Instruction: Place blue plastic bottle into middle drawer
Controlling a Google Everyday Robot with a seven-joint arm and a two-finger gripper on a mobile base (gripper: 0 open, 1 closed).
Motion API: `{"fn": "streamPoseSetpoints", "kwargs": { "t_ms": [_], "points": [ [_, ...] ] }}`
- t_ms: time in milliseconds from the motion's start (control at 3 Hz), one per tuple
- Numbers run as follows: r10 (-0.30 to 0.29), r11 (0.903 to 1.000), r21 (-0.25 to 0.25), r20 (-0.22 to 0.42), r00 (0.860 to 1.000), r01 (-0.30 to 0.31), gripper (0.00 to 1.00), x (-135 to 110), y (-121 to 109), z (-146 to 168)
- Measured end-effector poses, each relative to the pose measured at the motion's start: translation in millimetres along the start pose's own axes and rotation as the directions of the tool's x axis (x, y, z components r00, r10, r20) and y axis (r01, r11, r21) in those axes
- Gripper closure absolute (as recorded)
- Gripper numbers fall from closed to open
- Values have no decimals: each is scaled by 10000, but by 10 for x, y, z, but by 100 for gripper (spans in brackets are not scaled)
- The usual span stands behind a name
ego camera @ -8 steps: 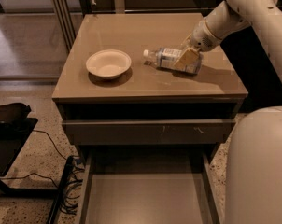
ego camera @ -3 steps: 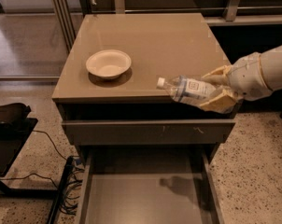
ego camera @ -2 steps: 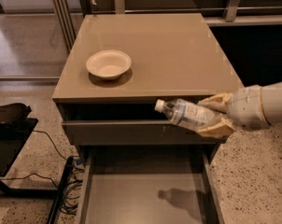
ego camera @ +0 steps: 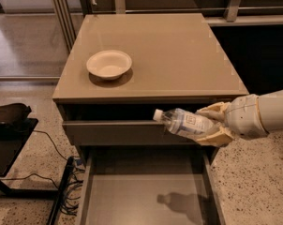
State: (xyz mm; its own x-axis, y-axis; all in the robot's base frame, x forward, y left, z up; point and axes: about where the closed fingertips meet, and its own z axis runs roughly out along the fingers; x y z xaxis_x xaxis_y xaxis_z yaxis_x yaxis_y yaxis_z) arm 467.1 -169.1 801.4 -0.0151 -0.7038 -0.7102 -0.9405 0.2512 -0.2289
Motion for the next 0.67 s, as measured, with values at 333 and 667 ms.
{"fn": "streamPoseSetpoints", "kwargs": {
  "t_ms": [333,667],
  "points": [
    [456,9985,-319,48,9989,-454,100,159,54,287],
    [1222,9906,-642,148,9924,-1210,100,488,230,678]
  ]
}}
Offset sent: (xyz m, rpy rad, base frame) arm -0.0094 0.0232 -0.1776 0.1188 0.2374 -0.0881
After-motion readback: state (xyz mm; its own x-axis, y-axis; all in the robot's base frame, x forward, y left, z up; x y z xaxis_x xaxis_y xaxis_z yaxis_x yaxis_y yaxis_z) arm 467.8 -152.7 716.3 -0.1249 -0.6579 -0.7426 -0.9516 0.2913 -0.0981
